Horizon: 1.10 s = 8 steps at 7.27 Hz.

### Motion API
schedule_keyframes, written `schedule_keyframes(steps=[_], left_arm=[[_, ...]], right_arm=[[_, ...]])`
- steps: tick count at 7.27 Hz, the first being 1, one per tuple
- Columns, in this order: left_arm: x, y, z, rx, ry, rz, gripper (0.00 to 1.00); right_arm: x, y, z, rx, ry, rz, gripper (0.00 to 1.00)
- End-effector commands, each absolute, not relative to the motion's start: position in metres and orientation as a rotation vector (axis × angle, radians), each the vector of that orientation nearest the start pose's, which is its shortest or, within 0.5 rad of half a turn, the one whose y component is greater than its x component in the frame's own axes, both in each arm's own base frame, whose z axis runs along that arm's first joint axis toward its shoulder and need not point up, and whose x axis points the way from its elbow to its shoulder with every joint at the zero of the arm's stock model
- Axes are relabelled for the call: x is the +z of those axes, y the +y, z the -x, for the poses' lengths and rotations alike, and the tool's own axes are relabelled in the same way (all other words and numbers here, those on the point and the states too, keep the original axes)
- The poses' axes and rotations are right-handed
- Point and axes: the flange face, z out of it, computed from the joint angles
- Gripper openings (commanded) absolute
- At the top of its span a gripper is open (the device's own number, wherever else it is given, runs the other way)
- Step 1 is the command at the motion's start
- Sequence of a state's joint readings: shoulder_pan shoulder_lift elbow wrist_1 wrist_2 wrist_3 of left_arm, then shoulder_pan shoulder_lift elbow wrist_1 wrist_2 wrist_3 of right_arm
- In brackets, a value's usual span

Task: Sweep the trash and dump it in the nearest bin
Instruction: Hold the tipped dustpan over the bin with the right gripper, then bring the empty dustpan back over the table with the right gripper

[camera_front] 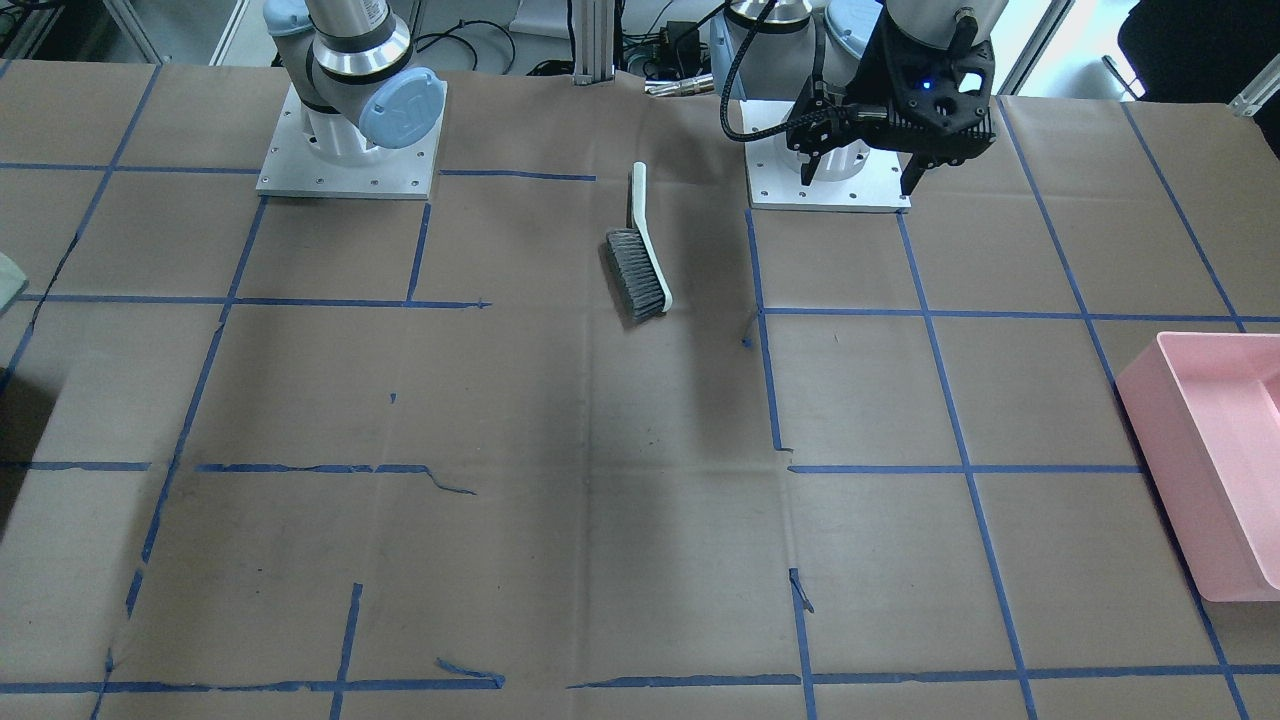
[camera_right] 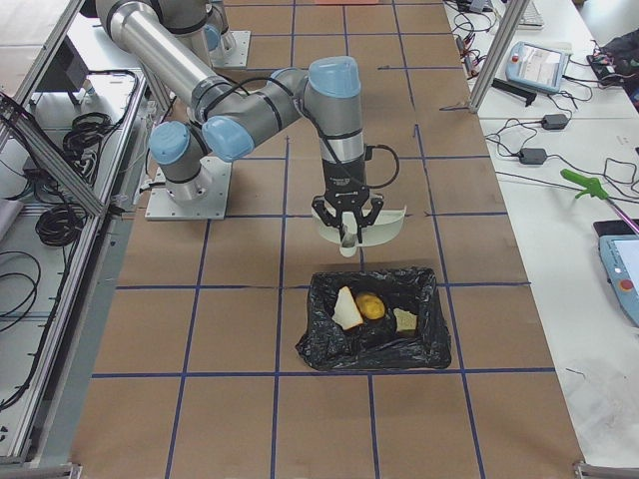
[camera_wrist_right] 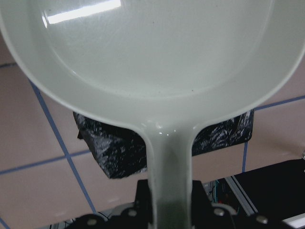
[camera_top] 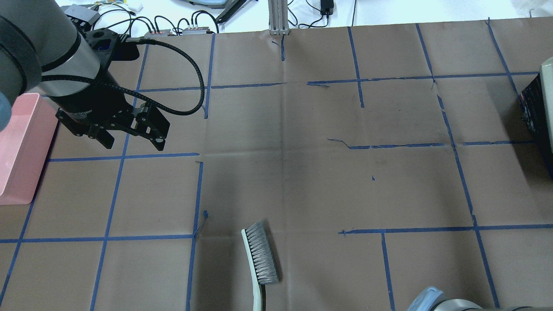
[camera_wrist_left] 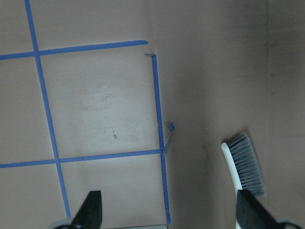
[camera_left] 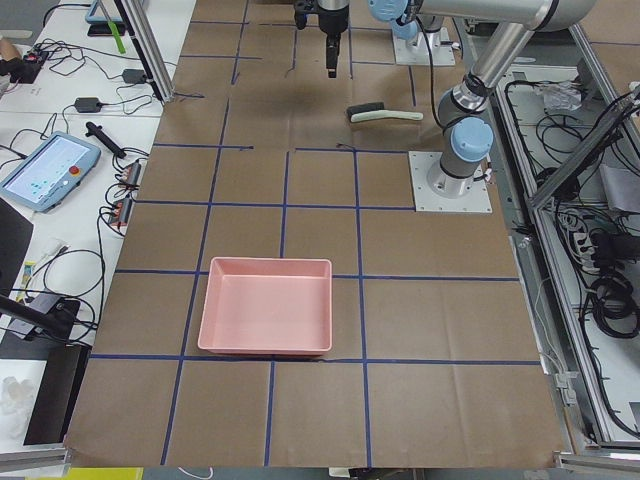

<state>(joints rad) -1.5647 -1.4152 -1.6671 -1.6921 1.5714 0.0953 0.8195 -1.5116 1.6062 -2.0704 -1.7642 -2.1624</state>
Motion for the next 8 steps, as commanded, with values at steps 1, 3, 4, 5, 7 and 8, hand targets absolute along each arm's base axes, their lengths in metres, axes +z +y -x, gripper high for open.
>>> schedule_keyframes(steps=[1,3,4,5,7,8], left_arm=[[0.499,-0.420,0.131,0.101,3.142,-0.140,1.00],[0.500,-0.420,0.131,0.099,3.142,-0.140,1.00],[0.500,-0.420,0.131,0.096,3.143,-0.137,1.00],[0.500,-0.420,0.131,0.096,3.143,-0.140,1.00],[0.499,-0.421,0.131,0.096,3.145,-0.137,1.00],[0.498,-0.421,0.131,0.099,3.145,-0.137,1.00]], right_arm=[[0.497,-0.504,0.215,0.104,2.849,2.054,0.00],[0.487,-0.520,0.161,0.036,2.933,1.833,0.00],[0.484,-0.528,0.127,0.008,2.964,1.740,0.00],[0.480,-0.536,0.088,-0.024,3.006,1.629,0.00],[0.473,-0.544,0.018,-0.090,3.057,1.445,0.00],[0.467,-0.544,-0.016,-0.156,3.045,1.255,0.00]])
